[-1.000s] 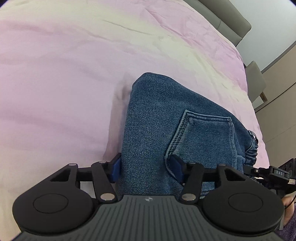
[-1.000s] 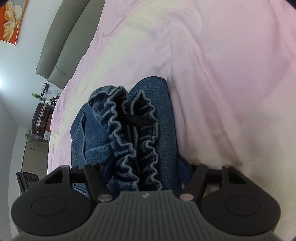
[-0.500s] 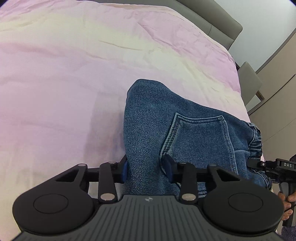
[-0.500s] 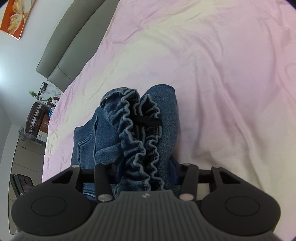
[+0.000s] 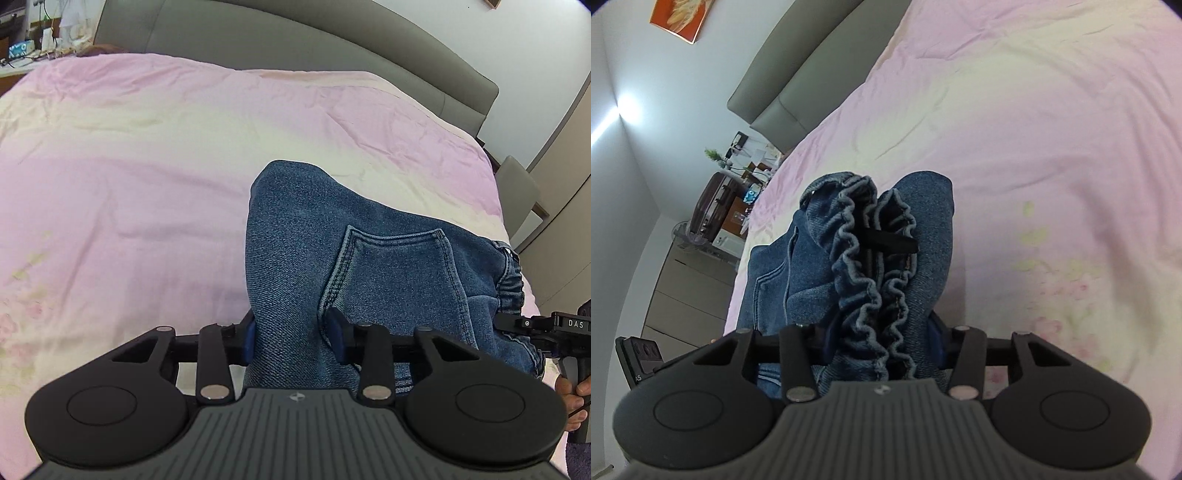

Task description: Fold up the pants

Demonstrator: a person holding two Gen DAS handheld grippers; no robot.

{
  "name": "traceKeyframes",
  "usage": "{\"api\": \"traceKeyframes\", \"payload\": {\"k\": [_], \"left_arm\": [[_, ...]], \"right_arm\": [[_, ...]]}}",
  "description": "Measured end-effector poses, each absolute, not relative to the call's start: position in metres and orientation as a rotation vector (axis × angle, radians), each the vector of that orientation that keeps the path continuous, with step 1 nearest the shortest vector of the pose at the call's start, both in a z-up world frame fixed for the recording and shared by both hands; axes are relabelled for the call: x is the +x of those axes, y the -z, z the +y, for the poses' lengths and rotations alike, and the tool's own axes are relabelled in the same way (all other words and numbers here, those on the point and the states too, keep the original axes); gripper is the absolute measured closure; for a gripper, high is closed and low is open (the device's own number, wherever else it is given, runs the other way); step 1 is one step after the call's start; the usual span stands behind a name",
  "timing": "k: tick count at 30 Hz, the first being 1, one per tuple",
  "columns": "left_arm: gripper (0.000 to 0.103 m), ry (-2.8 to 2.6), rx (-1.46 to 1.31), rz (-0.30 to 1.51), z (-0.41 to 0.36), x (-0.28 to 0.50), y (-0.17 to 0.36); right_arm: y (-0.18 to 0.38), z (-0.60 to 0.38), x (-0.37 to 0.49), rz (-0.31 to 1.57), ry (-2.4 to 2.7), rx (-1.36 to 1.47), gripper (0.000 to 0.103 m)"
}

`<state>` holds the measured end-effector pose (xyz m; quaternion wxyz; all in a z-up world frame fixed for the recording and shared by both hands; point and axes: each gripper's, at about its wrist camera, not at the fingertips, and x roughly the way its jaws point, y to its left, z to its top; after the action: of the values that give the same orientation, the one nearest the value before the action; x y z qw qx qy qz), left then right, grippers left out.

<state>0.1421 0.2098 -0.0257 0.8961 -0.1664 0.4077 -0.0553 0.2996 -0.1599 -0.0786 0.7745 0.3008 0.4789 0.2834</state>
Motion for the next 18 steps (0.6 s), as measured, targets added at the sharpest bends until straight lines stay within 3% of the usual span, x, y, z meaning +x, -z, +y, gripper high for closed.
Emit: {"api": "traceKeyframes", "payload": {"k": [8, 18], "left_arm": [[0.06, 0.039, -0.293, 0.848, 0.293, 0.149, 0.012], [0.06, 0.022, -0.317, 0.906, 0.355, 0.194, 0.078]], "right_arm": [[0.091, -0.054, 0.314, 1.056, -0.703, 0.699, 0.059], [0.153, 0.022, 0.355, 1.132, -0.682, 0.672, 0.059]]}}
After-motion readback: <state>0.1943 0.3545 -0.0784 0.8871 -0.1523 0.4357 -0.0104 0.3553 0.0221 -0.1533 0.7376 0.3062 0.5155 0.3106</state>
